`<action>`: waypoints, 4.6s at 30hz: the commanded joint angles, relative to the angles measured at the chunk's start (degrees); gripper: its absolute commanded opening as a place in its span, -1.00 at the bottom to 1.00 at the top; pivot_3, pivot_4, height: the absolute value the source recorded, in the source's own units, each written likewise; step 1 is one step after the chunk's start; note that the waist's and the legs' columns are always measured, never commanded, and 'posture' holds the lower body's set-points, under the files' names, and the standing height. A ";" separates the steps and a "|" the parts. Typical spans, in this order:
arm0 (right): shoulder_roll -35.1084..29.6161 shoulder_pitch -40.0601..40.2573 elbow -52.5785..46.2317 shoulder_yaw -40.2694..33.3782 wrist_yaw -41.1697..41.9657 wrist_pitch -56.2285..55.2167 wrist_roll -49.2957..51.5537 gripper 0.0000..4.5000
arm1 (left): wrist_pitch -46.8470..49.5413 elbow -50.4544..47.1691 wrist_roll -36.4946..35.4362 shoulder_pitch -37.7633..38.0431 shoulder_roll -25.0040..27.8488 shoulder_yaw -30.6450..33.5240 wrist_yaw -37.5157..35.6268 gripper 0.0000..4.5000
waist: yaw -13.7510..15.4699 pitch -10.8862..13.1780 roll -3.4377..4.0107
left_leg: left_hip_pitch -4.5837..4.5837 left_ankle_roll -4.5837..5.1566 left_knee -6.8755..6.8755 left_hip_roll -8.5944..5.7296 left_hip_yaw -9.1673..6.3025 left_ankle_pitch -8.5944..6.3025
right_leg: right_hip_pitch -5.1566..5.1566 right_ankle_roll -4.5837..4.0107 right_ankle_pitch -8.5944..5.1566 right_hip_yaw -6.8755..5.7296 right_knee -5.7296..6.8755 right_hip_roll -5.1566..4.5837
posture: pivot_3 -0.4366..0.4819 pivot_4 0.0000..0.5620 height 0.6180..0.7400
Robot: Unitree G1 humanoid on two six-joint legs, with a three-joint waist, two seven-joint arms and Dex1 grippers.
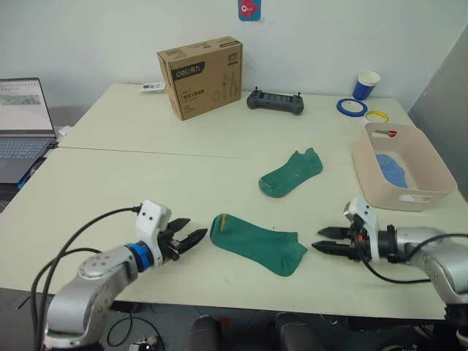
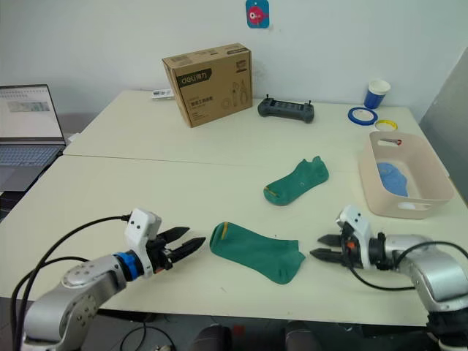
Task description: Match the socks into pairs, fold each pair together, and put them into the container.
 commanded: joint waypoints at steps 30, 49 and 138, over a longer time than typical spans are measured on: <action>5.58 -0.09 -3.90 -4.94 -11.72 10.72 14.64 -1.00 | 10.71 -11.14 -6.71 6.37 -6.49 -4.26 9.03 -0.99 | -0.37 -0.03 -0.07 | 0.00 0.01 -0.23 0.11 -0.06 0.00 | -0.05 0.20 0.09 -0.06 0.00 0.03 | -0.05 -0.47 1.00; -0.95 -3.72 7.25 2.51 -3.79 2.91 8.75 -0.72 | 8.79 -19.13 -4.70 16.55 -14.52 -8.83 22.18 -0.72 | -0.37 -0.04 -0.09 | 0.06 0.00 -0.18 0.00 -0.05 0.00 | -0.03 -0.07 -0.06 0.02 -0.07 0.01 | -0.05 -0.47 1.00; -0.22 1.80 14.58 6.21 5.53 -41.90 -11.18 -1.00 | -23.59 11.02 13.19 -10.90 4.86 -21.83 -17.73 -0.99 | 1.09 -0.23 -0.03 | -0.20 0.01 0.05 0.10 0.06 0.01 | -0.24 0.40 0.29 0.02 0.07 0.11 | -0.05 -0.47 1.00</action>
